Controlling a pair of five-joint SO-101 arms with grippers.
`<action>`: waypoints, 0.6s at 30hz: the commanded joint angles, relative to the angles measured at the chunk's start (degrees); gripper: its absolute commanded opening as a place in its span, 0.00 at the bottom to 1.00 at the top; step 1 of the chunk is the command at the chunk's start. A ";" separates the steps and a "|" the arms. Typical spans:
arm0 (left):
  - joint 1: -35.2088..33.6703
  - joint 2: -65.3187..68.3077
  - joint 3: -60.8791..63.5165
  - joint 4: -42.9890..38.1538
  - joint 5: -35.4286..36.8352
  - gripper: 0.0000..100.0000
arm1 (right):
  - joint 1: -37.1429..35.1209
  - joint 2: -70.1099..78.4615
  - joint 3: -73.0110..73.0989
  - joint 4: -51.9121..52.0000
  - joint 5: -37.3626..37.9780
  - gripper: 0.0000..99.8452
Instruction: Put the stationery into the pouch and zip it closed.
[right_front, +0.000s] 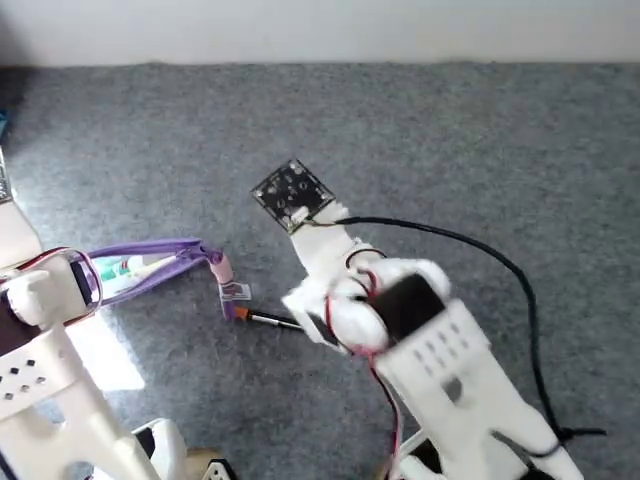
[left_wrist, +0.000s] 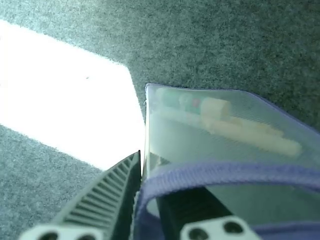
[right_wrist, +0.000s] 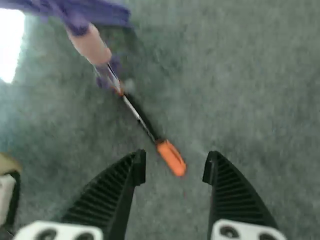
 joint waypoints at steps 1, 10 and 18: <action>-0.26 -0.09 -0.66 -0.35 0.70 0.01 | 2.15 7.25 3.16 1.01 4.66 0.20; -0.26 -0.09 -0.57 -0.18 0.70 0.01 | 2.15 28.62 5.19 -6.20 13.36 0.20; -0.44 -0.09 0.40 -0.26 0.70 0.01 | 2.77 40.22 5.19 -13.67 13.71 0.20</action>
